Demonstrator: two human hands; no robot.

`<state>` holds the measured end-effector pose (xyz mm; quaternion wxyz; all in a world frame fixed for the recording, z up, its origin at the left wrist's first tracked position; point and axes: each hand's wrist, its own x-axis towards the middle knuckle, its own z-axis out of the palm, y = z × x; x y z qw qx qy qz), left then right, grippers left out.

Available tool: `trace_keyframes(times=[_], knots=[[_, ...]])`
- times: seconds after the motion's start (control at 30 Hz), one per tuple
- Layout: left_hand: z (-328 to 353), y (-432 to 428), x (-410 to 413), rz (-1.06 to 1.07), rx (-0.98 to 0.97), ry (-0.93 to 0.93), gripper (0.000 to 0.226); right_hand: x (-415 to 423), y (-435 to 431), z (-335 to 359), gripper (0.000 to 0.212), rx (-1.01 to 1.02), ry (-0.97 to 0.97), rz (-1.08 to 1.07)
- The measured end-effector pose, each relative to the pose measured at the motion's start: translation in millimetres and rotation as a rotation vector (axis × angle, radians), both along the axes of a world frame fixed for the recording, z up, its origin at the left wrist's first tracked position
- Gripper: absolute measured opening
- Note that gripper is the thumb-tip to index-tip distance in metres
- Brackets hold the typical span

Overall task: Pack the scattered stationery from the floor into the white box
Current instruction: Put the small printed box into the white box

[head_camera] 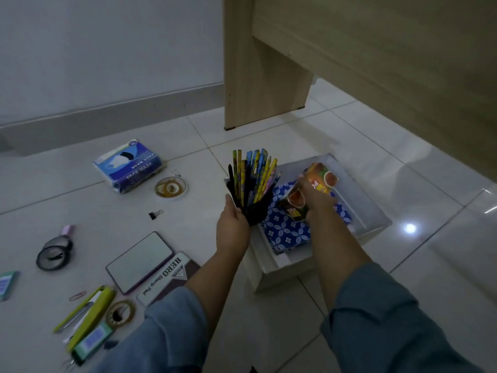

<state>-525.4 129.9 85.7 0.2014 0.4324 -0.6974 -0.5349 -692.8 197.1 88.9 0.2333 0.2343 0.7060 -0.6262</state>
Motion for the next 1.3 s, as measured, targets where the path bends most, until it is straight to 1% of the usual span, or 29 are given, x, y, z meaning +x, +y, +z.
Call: trace_keyframes(times=[0.03, 0.1, 0.13, 0.23, 0.27, 0.33, 0.4, 0.47, 0.57, 0.6, 0.63, 0.7, 0.77, 0.8, 0.83, 0.87, 0.93, 0.97, 1.03, 1.13, 1.2, 1.3], knots=[[-1, 0, 0, 0.005, -0.011, -0.008, 0.05, -3, -2, -3, 0.119, 0.016, -0.058, -0.031], [-1, 1, 0, 0.019, -0.009, -0.002, 0.05, -11, -4, -8, 0.11, -0.066, -0.159, -0.045], [-1, 1, 0, 0.023, -0.007, 0.001, 0.05, -15, -4, -10, 0.1, -0.116, -0.179, -0.037], [-1, 2, 1, 0.033, -0.027, -0.005, 0.049, -15, -5, -20, 0.061, -0.204, -0.099, 0.041], [-1, 2, 1, 0.038, -0.033, -0.007, 0.049, -12, -6, -20, 0.054, -0.208, -0.086, 0.074], [-2, 3, 1, 0.051, -0.036, -0.006, 0.049, -9, -13, -18, 0.058, -0.211, -0.176, 0.017], [-3, 3, 0, 0.058, -0.034, -0.009, 0.049, -10, -18, -16, 0.059, -0.266, -0.264, -0.08], [-3, 3, 0, 0.05, -0.033, -0.009, 0.049, -12, -19, -17, 0.054, -0.267, -0.233, -0.086], [-3, 1, 1, 0.03, -0.034, -0.013, 0.049, -15, -14, -16, 0.05, -0.302, -0.103, 0.001], [-3, 0, 2, 0.02, -0.027, -0.011, 0.049, -20, -15, -16, 0.05, -0.349, -0.13, -0.027], [-4, -1, 2, 0.011, -0.015, -0.006, 0.049, -24, -17, -14, 0.05, -0.397, -0.162, -0.103], [-3, -2, 3, 0.001, 0.019, 0.011, 0.049, -28, -20, -13, 0.052, -0.363, -0.197, -0.162], [-1, -3, 4, -0.016, 0.06, 0.037, 0.049, -16, -19, -6, 0.058, -0.314, -0.187, -0.159], [0, -5, 5, -0.026, 0.083, 0.055, 0.049, -8, -17, -2, 0.06, -0.294, -0.175, -0.191], [2, -6, 7, -0.035, 0.104, 0.072, 0.049, 0, -15, 3, 0.058, -0.255, -0.134, -0.252], [3, -8, 9, -0.041, 0.126, 0.085, 0.049, 7, -15, 7, 0.052, -0.214, -0.048, -0.319], [6, -13, 15, -0.05, 0.178, 0.122, 0.049, 26, -22, 23, 0.037, -0.164, 0.26, -0.401], [7, -17, 19, -0.057, 0.202, 0.137, 0.05, 39, -30, 32, 0.033, -0.162, 0.42, -0.379], [6, -22, 26, -0.074, 0.226, 0.136, 0.047, 68, -43, 49, 0.027, -0.203, 0.691, -0.266], [1, -34, 41, -0.036, 0.213, 0.122, 0.04, 104, -65, 64, 0.018, -0.249, 0.953, -0.075], [-6, -46, 53, 0.016, 0.173, 0.091, 0.036, 124, -80, 63, 0.013, -0.275, 1.044, 0.067], [-20, -73, 76, 0.12, 0.15, 0.045, 0.034, 150, -101, 45, 0.009, -0.289, 1.07, 0.335]])
